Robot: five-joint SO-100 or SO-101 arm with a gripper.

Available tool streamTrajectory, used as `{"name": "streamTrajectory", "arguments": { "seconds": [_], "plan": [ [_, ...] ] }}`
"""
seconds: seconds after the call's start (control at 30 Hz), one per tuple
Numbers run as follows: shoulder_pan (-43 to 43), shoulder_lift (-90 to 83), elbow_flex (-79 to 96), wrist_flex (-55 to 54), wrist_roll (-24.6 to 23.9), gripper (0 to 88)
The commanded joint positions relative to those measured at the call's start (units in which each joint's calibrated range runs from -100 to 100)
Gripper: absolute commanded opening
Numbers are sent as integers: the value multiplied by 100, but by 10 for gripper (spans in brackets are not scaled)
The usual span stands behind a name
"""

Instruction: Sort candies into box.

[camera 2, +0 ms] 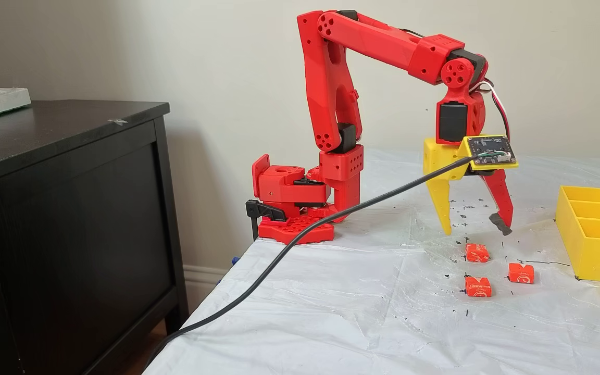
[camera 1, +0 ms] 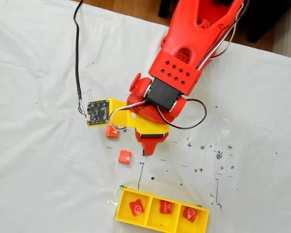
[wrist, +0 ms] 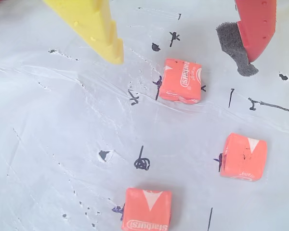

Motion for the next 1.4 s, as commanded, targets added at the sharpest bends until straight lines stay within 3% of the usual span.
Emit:
{"name": "streamTrajectory", "arguments": {
  "seconds": [0.0,1.37],
  "plan": [
    [-88,-29,-89,-111,-20,306],
    [-360,565,394,-1266,-63,285]
  ]
}}
